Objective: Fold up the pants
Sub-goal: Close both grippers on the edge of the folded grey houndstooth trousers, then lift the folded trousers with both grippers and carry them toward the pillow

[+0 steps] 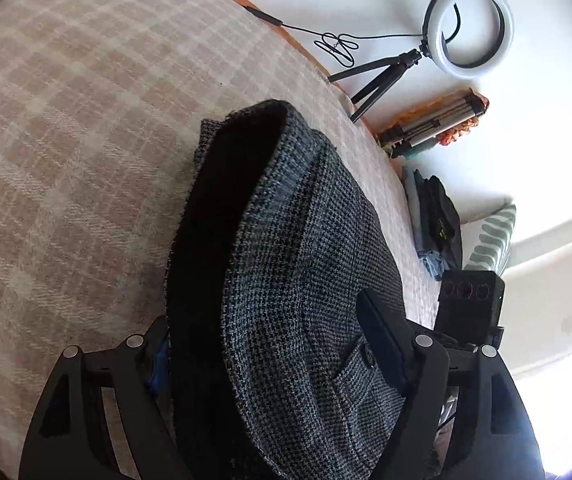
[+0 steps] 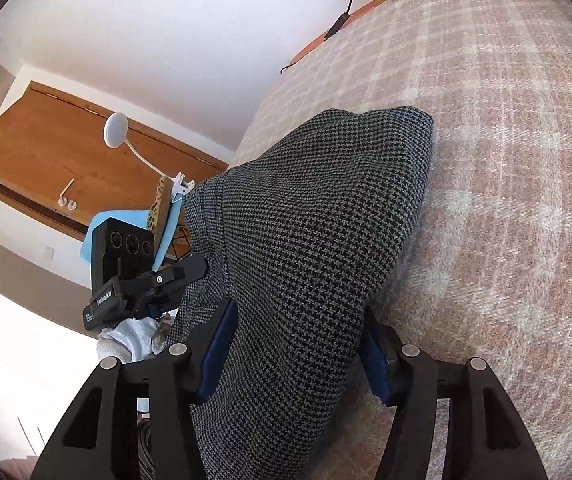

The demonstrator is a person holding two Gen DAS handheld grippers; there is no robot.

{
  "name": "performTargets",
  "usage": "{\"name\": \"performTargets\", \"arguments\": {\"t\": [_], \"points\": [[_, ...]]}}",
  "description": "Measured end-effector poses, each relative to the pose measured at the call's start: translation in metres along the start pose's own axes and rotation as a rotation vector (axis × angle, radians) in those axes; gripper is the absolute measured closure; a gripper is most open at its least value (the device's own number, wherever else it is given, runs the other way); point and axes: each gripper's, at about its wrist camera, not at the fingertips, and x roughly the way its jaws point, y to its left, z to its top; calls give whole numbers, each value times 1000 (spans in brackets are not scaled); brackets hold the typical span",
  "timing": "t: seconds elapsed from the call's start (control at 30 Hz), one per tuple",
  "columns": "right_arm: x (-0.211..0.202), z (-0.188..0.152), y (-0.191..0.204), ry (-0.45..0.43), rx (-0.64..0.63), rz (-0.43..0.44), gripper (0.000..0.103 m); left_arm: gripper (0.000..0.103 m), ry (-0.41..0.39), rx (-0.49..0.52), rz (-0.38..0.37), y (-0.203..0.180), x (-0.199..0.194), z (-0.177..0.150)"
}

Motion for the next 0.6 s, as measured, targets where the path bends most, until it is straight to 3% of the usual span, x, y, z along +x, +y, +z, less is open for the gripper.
{"name": "performTargets", "arguments": {"t": [0.07,0.17,0.27,0.37,0.47,0.6], "points": [[6,0,5,-3,-7,-4,46,34,22,90,58,-15,6,-3],[6,-2,3,0,6,-1,54,50,17,17,42,-3,3,1],[2,-1,-7,-3,54,32,63,50,-29,-42,44,14,-9,4],[5,1,-6,0,54,38,62,48,-26,-70,7,19,-6,5],[11,3,2,-2,42,20,58,36,-21,-27,3,10,-2,6],[20,4,15,-3,14,-29,56,37,-45,-28,13,5,2,9]]}}
